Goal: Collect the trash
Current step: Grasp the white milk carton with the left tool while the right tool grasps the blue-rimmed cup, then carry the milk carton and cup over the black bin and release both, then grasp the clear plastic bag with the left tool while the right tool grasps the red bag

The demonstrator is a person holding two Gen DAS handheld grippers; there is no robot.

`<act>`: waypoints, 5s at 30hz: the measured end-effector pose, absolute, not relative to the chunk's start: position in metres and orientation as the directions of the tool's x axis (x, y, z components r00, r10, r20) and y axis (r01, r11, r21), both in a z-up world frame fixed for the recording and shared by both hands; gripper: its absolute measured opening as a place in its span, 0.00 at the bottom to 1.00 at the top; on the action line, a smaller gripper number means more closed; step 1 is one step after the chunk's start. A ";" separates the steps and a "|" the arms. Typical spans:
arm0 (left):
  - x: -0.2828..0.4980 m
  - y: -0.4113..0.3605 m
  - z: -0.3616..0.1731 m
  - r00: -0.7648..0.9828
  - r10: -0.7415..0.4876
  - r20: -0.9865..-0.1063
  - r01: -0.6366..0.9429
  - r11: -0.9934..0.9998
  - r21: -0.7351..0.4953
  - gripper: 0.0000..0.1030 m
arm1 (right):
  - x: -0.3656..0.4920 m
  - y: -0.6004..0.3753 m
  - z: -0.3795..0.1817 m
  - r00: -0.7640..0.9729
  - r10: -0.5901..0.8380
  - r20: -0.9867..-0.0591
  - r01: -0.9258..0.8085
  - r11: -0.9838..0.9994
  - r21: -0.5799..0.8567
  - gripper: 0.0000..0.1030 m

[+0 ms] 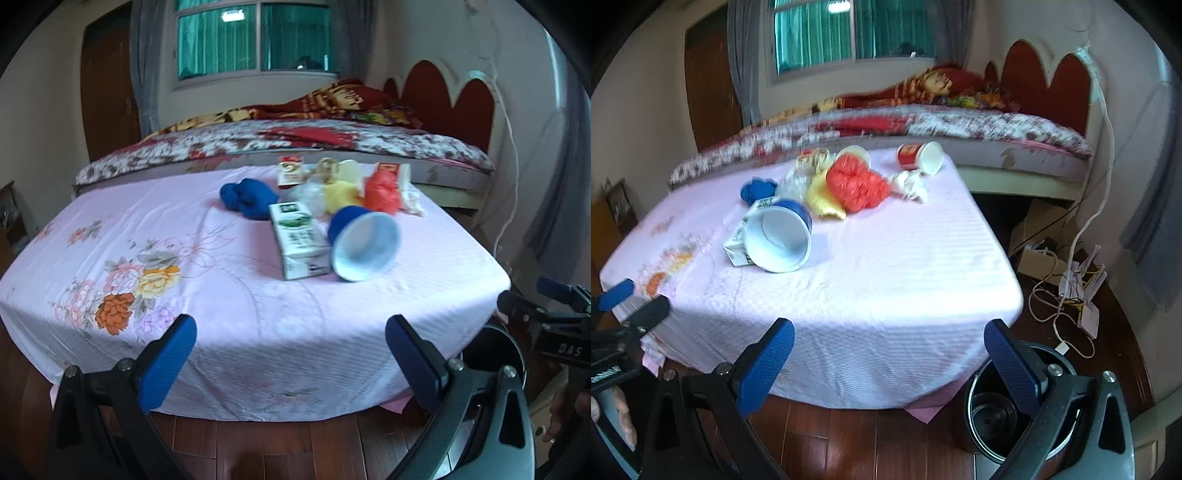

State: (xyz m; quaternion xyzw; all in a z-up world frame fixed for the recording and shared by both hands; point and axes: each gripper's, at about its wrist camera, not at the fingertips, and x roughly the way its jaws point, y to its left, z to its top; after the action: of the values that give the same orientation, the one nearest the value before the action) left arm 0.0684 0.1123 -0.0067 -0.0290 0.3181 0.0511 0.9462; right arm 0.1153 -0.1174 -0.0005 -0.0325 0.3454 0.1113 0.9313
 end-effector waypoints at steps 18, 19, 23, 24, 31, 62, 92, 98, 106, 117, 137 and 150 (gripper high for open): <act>0.131 0.153 -0.028 0.782 0.062 -0.620 -0.151 0.984 -0.091 0.99 | 0.235 -0.029 -0.039 0.691 0.353 -0.630 -0.423 0.905 0.043 0.37; 0.135 0.149 -0.027 0.783 0.055 -0.619 -0.143 0.985 -0.093 0.99 | 0.238 -0.030 -0.040 0.684 0.362 -0.633 -0.433 0.900 0.046 0.07; 0.150 0.139 -0.027 0.792 0.025 -0.611 -0.116 0.987 -0.111 0.97 | 0.243 -0.047 -0.038 0.707 0.341 -0.619 -0.404 0.914 0.043 0.04; 0.154 0.136 -0.028 0.792 0.021 -0.610 -0.112 0.987 -0.112 0.97 | 0.244 -0.055 -0.037 0.718 0.327 -0.614 -0.383 0.923 0.044 0.04; 0.197 0.117 -0.043 0.762 0.007 -0.648 -0.101 0.989 -0.108 0.84 | 0.244 -0.097 -0.031 0.755 0.269 -0.598 -0.300 0.953 0.049 0.04; 0.135 0.027 0.008 0.832 -0.171 -0.527 0.163 0.985 -0.062 0.54 | 0.163 -0.177 0.022 0.831 0.162 -0.532 -0.200 0.980 -0.013 0.04; 0.086 -0.177 -0.039 0.575 -0.467 -0.672 0.582 0.811 -0.066 0.54 | 0.087 -0.384 -0.050 0.721 -0.093 -0.687 0.146 0.989 0.019 0.04; 0.101 -0.194 -0.078 0.481 -0.459 -0.747 0.589 0.800 -0.112 0.54 | 0.091 -0.401 -0.090 0.651 -0.072 -0.756 0.154 0.987 0.039 0.04; 0.118 -0.208 -0.118 0.378 -0.427 -0.821 0.587 0.797 -0.144 0.64 | 0.114 -0.409 -0.141 0.543 -0.013 -0.839 0.137 0.988 0.073 0.05; 0.124 -0.181 -0.128 0.450 -0.323 -0.833 0.446 0.889 -0.104 0.99 | 0.115 -0.437 -0.147 0.506 -0.145 -0.850 0.275 0.961 -0.001 0.98; 0.108 -0.117 -0.035 0.636 -0.313 -0.705 0.349 0.932 -0.100 0.99 | 0.107 -0.366 -0.060 0.682 -0.116 -0.722 0.155 0.988 -0.012 1.00; 0.115 -0.014 -0.002 0.766 -0.169 -0.620 0.148 0.985 -0.085 0.99 | 0.140 -0.265 -0.020 0.770 0.042 -0.636 -0.052 0.999 0.002 1.00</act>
State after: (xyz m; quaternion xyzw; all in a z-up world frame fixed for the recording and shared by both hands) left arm 0.1153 -0.0142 -0.0019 -0.0157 0.3313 -0.0844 0.9396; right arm 0.1398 -0.2649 -0.0204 -0.0078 0.3379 0.0251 0.9408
